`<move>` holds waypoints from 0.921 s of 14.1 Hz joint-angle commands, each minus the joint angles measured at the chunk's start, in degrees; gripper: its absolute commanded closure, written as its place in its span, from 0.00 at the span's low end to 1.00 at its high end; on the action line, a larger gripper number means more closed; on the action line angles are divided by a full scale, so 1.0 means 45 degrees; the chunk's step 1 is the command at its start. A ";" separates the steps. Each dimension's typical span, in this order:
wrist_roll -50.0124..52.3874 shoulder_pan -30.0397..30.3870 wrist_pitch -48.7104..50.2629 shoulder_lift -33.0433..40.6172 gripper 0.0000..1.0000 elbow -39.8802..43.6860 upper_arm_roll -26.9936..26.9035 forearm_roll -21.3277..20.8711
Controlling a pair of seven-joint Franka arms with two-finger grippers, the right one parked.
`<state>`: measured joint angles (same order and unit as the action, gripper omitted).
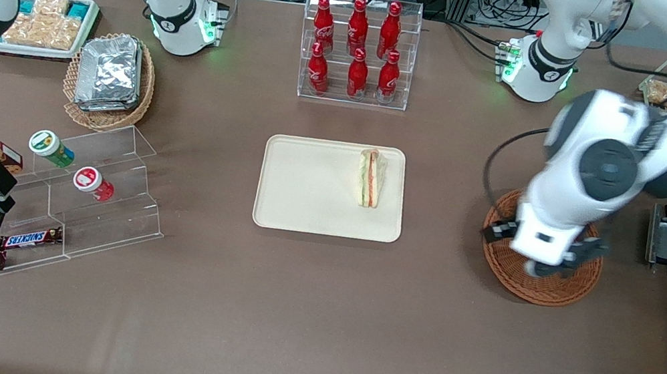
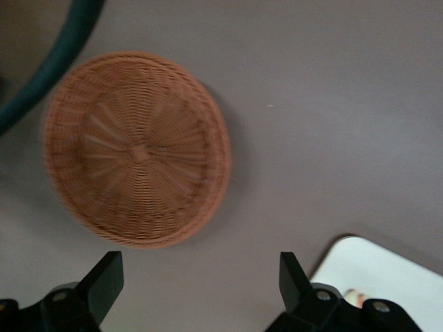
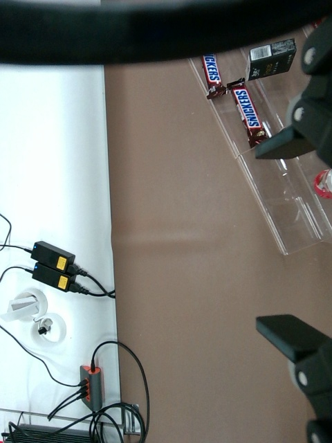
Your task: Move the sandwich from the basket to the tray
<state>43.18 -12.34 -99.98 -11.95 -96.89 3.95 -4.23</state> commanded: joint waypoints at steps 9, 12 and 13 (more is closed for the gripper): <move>-0.7461 0.3346 0.2667 0.2109 0.01 0.0454 0.0118 0.0452; -0.8612 0.3621 0.3467 0.2070 0.01 0.1354 0.0137 0.0452; -0.9508 0.3621 0.3469 0.2109 0.01 0.1510 0.0156 0.0452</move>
<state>6.02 3.16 -86.44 -2.63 -92.68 3.91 -3.02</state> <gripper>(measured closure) 0.004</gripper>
